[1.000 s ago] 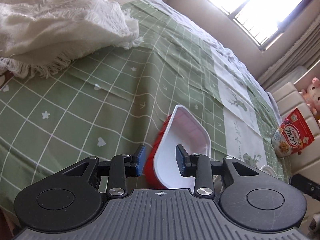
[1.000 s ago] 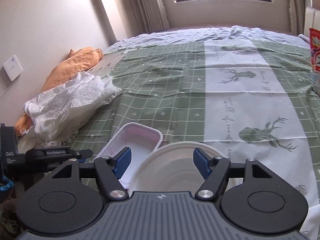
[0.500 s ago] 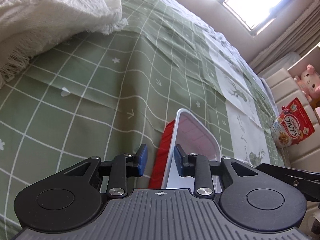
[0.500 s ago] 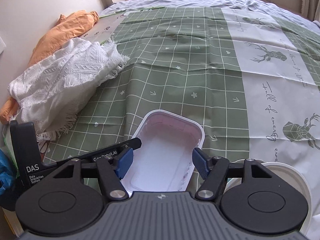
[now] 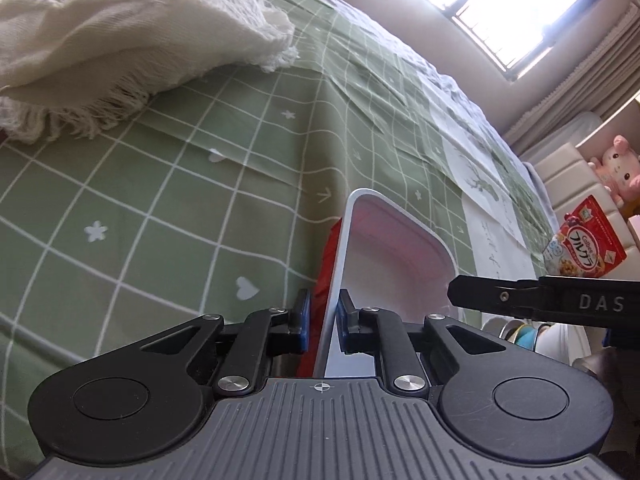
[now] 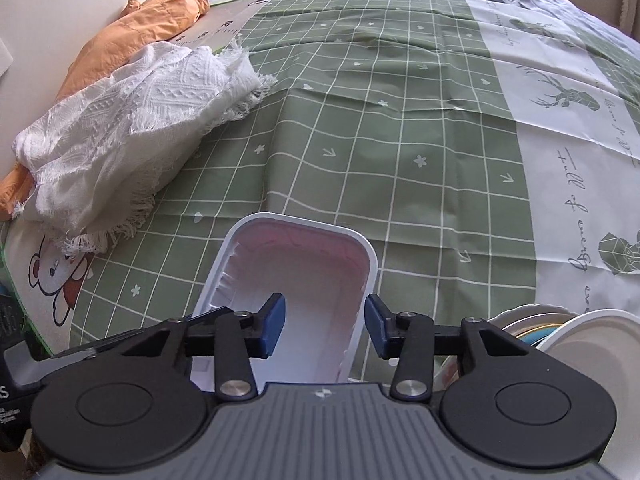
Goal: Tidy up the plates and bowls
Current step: 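Release the stack and grasp the pink-and-red tray rim with both grippers, then lift the pink-and-red tray with both grippers and carry it toward the stack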
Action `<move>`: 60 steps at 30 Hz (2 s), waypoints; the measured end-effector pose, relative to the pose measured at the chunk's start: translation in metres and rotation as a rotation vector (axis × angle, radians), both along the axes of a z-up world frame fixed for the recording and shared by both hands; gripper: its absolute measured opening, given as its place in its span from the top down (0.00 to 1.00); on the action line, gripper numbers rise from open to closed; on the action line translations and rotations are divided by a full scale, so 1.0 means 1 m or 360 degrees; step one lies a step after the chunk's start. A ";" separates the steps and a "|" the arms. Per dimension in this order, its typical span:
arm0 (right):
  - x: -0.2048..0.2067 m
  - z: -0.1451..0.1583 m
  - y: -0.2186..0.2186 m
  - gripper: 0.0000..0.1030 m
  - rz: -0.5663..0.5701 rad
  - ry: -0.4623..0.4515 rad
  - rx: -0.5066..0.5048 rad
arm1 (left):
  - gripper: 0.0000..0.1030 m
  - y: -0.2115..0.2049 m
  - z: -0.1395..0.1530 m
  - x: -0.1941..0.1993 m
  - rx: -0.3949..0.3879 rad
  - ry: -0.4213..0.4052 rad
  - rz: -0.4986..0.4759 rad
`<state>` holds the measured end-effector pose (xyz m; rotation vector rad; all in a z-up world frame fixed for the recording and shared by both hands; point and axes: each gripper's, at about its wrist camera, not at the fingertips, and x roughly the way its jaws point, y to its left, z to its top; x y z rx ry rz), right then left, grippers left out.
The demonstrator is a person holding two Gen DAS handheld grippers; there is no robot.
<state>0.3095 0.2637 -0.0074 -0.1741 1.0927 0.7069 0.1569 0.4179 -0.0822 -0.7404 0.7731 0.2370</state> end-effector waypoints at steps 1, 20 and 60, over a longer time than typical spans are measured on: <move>-0.002 -0.004 0.002 0.59 0.0000 0.0014 -0.0005 | 0.85 0.002 0.001 -0.006 -0.0002 0.0007 0.0018; -0.070 -0.041 0.001 0.71 0.0183 0.0151 0.0241 | 0.86 0.004 0.014 -0.069 0.0033 0.0215 0.0161; -0.114 -0.075 -0.034 0.74 0.0132 0.0063 0.0288 | 0.77 -0.022 -0.007 -0.111 -0.0013 0.0082 -0.0021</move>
